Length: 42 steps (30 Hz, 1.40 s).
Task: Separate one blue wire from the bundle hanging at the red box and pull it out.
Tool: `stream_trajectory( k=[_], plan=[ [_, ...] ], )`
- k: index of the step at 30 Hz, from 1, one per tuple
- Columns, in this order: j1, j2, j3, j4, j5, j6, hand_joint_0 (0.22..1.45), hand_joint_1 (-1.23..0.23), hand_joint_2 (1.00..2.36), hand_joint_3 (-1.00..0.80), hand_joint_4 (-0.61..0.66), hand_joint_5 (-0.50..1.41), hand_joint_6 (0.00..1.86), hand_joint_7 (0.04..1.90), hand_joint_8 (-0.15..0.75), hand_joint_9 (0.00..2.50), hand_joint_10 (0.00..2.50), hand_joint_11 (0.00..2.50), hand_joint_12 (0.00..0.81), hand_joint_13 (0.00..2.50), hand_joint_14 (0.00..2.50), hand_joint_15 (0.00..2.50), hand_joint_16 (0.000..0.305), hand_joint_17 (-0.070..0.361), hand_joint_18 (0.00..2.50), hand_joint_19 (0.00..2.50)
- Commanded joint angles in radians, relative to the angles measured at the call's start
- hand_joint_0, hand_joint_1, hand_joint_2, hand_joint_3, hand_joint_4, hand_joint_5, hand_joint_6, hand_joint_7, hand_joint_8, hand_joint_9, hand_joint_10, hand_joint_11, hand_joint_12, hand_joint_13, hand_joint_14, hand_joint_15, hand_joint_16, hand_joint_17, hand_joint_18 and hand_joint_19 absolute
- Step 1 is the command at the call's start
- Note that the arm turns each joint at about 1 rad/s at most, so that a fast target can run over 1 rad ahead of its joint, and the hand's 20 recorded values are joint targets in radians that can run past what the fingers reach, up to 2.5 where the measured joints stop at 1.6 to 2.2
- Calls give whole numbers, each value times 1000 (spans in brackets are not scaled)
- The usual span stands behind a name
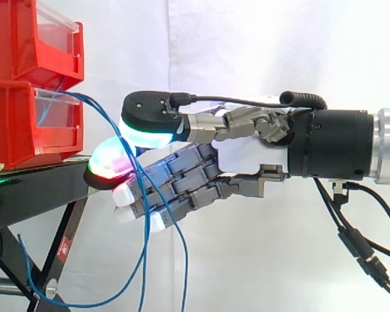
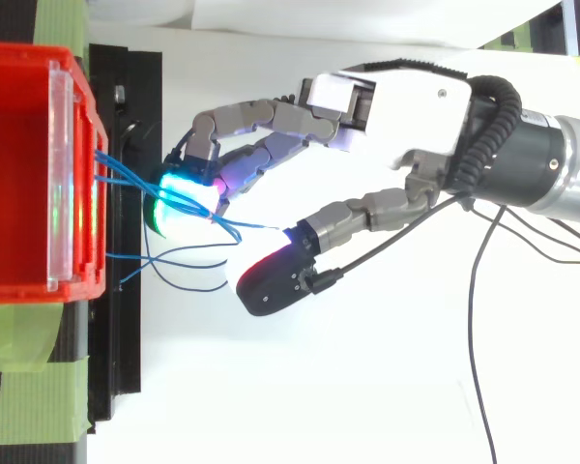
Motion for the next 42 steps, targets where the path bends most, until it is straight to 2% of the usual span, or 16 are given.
stream_trajectory(
  k=[1,8,11,17,23,34,42],
  plan=[
    [-4,1,1,4,-1,7,612,-746,1000,-500,306,-125,507,1186,359,737,11,520,441,679,14,457,53,120,699,472],
    [-8,1,1,4,-4,28,617,-757,1000,-500,304,-126,523,1171,358,743,14,526,440,683,16,461,53,119,707,482],
    [-10,1,15,1,-3,28,623,-765,1000,-500,287,-130,536,1160,359,744,11,534,441,687,15,464,53,120,715,474],
    [-5,-1,16,1,2,23,627,-780,1000,-489,275,-140,579,1110,360,747,13,546,442,695,16,470,53,120,726,483],
    [-4,1,16,1,2,20,638,-797,1004,-452,255,-174,733,879,359,757,13,578,441,708,15,479,53,120,740,487],
    [-2,1,16,1,7,20,644,-777,1007,-421,253,-190,814,801,359,779,13,607,443,730,17,498,53,119,750,500],
    [-4,-1,16,1,7,20,622,-734,1019,-242,206,-207,885,790,358,778,14,646,443,732,17,506,53,119,753,509]
  ],
)
